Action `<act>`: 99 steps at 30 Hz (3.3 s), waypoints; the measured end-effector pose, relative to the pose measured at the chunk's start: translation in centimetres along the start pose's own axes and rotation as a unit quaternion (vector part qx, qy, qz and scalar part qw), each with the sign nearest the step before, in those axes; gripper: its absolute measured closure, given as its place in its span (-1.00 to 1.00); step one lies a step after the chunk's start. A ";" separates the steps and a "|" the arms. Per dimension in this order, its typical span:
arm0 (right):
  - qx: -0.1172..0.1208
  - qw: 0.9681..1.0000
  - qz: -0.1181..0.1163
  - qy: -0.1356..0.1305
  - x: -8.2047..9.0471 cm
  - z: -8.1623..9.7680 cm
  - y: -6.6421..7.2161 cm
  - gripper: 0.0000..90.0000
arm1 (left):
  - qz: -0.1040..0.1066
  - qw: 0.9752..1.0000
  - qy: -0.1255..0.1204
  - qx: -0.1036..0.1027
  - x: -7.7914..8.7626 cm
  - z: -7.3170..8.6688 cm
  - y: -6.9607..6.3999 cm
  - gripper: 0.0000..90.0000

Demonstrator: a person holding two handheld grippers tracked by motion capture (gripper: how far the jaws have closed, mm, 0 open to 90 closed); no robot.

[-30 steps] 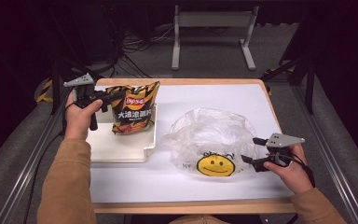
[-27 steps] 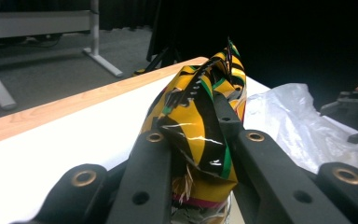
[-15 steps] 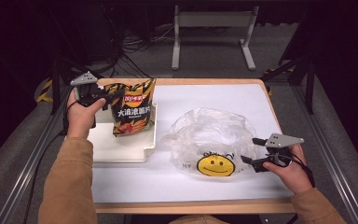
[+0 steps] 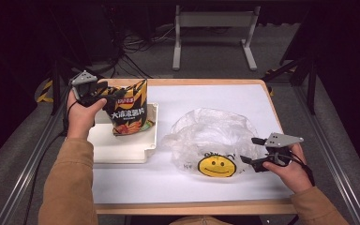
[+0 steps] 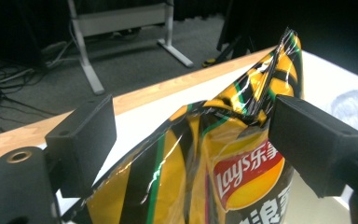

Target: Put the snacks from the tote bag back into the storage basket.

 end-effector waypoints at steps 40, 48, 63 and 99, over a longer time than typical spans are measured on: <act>-0.002 1.000 0.012 -0.025 1.3 -1.4 -1.0 -0.65 | 0.067 0.995 -0.039 -0.064 9.0 1.3 -9.8 -0.86; -0.004 1.000 0.009 -0.026 1.4 -1.4 -1.0 -0.65 | 0.076 0.995 -0.031 -0.051 9.7 4.4 -9.6 -0.82; -0.018 0.998 0.003 -0.058 2.7 -1.6 -1.1 -0.64 | 0.045 0.997 -0.003 -0.062 9.9 9.8 -10.5 -0.81; -0.032 0.990 0.020 -0.136 3.0 -0.2 -0.9 -0.59 | 0.049 0.998 -0.021 0.015 7.1 16.8 -9.5 -0.80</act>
Point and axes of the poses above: each handheld gripper's, and its own axes: x roughly backward along the jaws, z roughly out of its underside, y roughly to its left, the point moved 3 cm from there along -x, roughly forward along the jaws, and after that the axes turned 6 degrees about y, right-handed, at the moved point
